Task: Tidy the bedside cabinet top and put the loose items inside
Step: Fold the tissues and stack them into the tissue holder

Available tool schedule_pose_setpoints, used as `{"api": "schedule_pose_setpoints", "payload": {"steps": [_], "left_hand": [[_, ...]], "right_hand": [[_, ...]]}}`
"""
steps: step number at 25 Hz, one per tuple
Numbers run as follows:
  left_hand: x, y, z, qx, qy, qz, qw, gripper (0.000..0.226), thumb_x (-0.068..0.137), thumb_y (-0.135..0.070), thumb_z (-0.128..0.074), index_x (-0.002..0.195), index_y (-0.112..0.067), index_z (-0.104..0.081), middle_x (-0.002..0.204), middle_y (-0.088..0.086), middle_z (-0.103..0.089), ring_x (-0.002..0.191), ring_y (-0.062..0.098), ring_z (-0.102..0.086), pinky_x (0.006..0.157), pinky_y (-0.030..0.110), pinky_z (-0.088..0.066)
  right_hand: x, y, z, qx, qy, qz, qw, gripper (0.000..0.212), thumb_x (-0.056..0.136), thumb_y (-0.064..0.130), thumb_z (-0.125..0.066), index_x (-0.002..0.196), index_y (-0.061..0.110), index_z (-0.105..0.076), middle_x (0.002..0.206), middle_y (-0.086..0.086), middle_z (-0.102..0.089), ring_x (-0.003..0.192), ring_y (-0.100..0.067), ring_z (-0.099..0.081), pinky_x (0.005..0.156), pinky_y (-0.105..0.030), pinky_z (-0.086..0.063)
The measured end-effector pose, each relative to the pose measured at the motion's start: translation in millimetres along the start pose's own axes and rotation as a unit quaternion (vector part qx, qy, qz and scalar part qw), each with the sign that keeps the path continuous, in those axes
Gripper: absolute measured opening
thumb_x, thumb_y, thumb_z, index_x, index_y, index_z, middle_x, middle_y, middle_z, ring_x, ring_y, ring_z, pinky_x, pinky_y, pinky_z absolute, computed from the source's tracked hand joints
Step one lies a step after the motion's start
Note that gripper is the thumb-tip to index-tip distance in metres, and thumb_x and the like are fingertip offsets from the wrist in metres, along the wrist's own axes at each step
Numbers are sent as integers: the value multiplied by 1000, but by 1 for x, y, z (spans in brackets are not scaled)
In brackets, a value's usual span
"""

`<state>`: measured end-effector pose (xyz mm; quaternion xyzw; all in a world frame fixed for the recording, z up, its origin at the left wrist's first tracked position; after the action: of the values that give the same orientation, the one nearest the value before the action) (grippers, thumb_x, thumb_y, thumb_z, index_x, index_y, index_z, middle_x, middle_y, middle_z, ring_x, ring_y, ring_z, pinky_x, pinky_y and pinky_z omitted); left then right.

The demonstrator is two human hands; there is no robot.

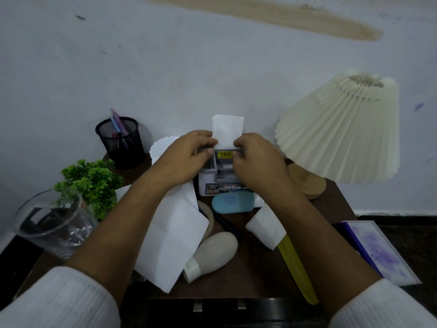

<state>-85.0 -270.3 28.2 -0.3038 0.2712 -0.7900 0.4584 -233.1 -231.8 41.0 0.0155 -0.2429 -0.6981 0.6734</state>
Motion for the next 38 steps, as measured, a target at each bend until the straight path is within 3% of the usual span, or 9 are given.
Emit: {"api": "schedule_pose_setpoints", "payload": {"steps": [4, 7, 12, 19, 23, 26, 31, 34, 38], "left_hand": [[-17, -8, 1, -13, 21, 1, 1000, 41, 102, -14, -54, 143, -14, -55, 148, -9, -47, 130, 0, -44, 94, -1, -31], [-30, -8, 15, -5, 2, 18, 1000, 48, 104, -19, -52, 151, -19, -44, 156, -7, -38, 141, 4, -34, 110, 15, -27], [-47, -6, 25, 1, -10, 44, 999, 40, 103, -24, -52, 143, -25, -54, 142, -10, -53, 130, 8, -47, 104, 25, -37], [-53, -11, 15, 67, 11, 66, 995, 36, 103, -25, -51, 137, -16, -62, 139, 1, -61, 124, 20, -55, 100, 28, -40], [-59, -11, 16, 38, 12, 81, 996, 37, 104, -20, -49, 139, -15, -60, 141, 3, -60, 128, 19, -55, 107, 32, -41], [-62, -6, 19, 11, 3, 95, 995, 39, 104, -13, -47, 142, -15, -57, 144, 3, -58, 132, 18, -52, 110, 30, -38], [-65, 3, 26, -8, -10, 113, 993, 40, 104, -10, -46, 142, -16, -57, 145, 2, -57, 132, 16, -51, 108, 28, -37], [-69, 4, 36, -21, -34, 120, 992, 37, 103, -12, -47, 137, -17, -61, 139, 0, -60, 125, 13, -54, 105, 28, -40], [-75, 13, 51, -29, -39, 142, 989, 26, 101, -14, -48, 113, -20, -71, 116, 0, -70, 103, 15, -66, 93, 35, -53]], "right_hand": [[-5, 0, 3, 12, 22, -7, 1000, 32, 95, 18, -53, 123, 8, -62, 128, -10, -61, 107, -28, -61, 89, -40, -53], [-12, 5, 9, 15, 19, 4, 1000, 41, 96, 20, -54, 136, 14, -56, 135, -9, -57, 112, -27, -60, 89, -37, -49], [-32, 8, 15, -43, -8, 19, 999, 24, 97, 29, -54, 116, 17, -62, 114, -6, -60, 91, -23, -61, 70, -34, -49], [-68, -5, 11, -106, 26, -29, 994, 46, 93, 28, -56, 135, 14, -43, 136, -17, -45, 80, -28, -54, 48, -28, -21], [-66, -25, 1, 38, 60, -62, 996, 29, 92, 25, -59, 116, 13, -49, 108, -9, -61, 90, -24, -59, 62, -33, -41], [-65, -24, 0, 60, 56, -58, 995, 17, 92, 18, -57, 107, 12, -51, 90, -2, -58, 80, -20, -56, 53, -29, -34], [-65, -21, 0, 38, 63, -37, 997, 19, 92, 17, -56, 110, 11, -52, 94, -4, -61, 80, -21, -58, 51, -28, -32], [-70, -6, 18, -86, -21, -3, 996, 23, 93, 22, -56, 114, 12, -52, 105, -7, -53, 74, -21, -51, 47, -27, -23], [-74, 42, 19, 57, -11, 90, 994, 17, 93, 25, -61, 108, 17, -63, 98, 7, -59, 81, -16, -60, 61, -28, -45]]}}
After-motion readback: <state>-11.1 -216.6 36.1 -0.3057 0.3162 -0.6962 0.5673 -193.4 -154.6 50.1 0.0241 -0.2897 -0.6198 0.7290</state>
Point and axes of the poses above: each hand's wrist, its own x-axis towards the middle knuckle, its own z-axis out of the back of the hand, y = z × x, the point moved 8 cm from there along x, towards the middle knuckle
